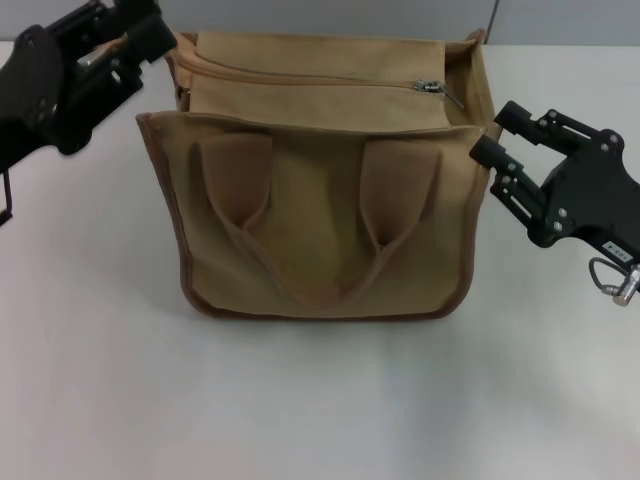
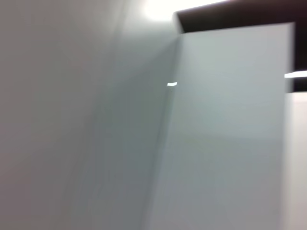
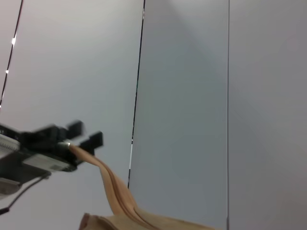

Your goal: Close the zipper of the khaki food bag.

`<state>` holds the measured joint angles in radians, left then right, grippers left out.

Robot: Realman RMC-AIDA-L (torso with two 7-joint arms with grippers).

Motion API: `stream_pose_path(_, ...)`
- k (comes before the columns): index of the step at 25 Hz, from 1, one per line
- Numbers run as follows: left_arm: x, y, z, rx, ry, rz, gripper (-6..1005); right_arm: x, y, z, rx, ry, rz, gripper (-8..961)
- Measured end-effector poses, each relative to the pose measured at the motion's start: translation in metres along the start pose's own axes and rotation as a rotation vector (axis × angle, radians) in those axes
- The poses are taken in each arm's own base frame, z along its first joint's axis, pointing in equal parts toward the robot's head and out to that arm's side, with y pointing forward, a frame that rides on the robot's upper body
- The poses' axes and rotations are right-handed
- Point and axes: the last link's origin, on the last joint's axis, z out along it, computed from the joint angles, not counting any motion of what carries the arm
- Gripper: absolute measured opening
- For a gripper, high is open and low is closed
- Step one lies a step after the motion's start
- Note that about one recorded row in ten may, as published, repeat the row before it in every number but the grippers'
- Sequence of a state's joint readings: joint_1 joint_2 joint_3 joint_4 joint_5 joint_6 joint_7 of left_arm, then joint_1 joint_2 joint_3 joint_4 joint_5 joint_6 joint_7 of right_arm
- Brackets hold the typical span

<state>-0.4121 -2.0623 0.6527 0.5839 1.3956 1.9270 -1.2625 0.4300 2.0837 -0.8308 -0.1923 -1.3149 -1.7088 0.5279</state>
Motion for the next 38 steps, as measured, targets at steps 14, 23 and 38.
stream_pose_path(14, -0.059, 0.049, -0.026, -0.234, -0.408, 0.022, 635, -0.013, 0.025, -0.006, -0.274, -0.005, 0.186, 596)
stream_pose_path(23, -0.078, 0.066, -0.047, -0.205, -0.393, 0.055, 709, -0.009, 0.034, -0.009, -0.495, 0.215, 0.313, 729)
stream_pose_path(38, -0.087, 0.071, -0.05, -0.284, -0.499, 0.03, 770, -0.011, 0.033, 0.007, -0.688, 0.398, 0.307, 733)
